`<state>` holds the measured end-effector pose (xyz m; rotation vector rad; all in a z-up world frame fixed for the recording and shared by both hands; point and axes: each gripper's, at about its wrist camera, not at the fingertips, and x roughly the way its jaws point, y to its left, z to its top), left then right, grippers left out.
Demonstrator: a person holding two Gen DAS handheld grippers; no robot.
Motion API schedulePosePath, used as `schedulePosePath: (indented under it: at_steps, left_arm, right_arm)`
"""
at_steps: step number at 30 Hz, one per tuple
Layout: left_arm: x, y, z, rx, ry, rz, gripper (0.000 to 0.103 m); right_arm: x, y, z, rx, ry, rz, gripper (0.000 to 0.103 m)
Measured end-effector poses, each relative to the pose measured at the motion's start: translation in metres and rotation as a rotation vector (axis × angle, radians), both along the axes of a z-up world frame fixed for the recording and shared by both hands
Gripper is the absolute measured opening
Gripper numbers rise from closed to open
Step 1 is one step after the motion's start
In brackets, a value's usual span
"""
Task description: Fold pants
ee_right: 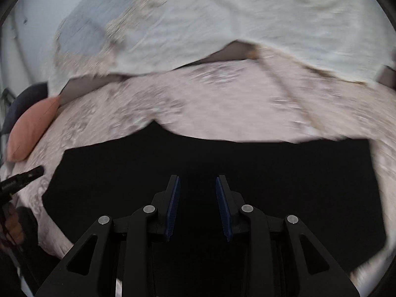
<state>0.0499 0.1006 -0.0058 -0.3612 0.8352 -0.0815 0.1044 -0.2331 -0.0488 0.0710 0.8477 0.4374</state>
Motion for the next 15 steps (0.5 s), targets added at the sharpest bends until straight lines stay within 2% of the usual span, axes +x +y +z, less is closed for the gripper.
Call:
schedulePosePath:
  at_steps: [3, 5, 6, 9, 12, 15]
  left_arm:
    - [0.027, -0.032, 0.0, 0.015, -0.006, -0.077, 0.006]
    - [0.041, -0.043, -0.004, 0.031, -0.004, -0.102, 0.006]
    - [0.051, -0.047, -0.01, 0.043, 0.014, -0.105, 0.006]
    - [0.064, -0.043, -0.022, 0.065, 0.057, -0.081, 0.006]
    - [0.061, -0.031, -0.026, 0.079, 0.055, -0.06, 0.006]
    - [0.055, -0.022, -0.03, 0.095, 0.054, -0.038, 0.006]
  right_arm:
    - [0.034, 0.039, -0.011, -0.001, 0.024, 0.069, 0.031]
    - [0.056, 0.05, -0.027, -0.045, 0.079, 0.024, 0.031]
    - [0.068, 0.047, -0.034, -0.029, 0.107, -0.007, 0.026]
    - [0.069, 0.029, -0.019, 0.012, 0.076, -0.056, 0.028]
    - [0.045, -0.008, 0.001, -0.013, -0.016, -0.103, 0.028]
    - [0.033, -0.061, -0.004, -0.059, -0.019, -0.235, 0.03]
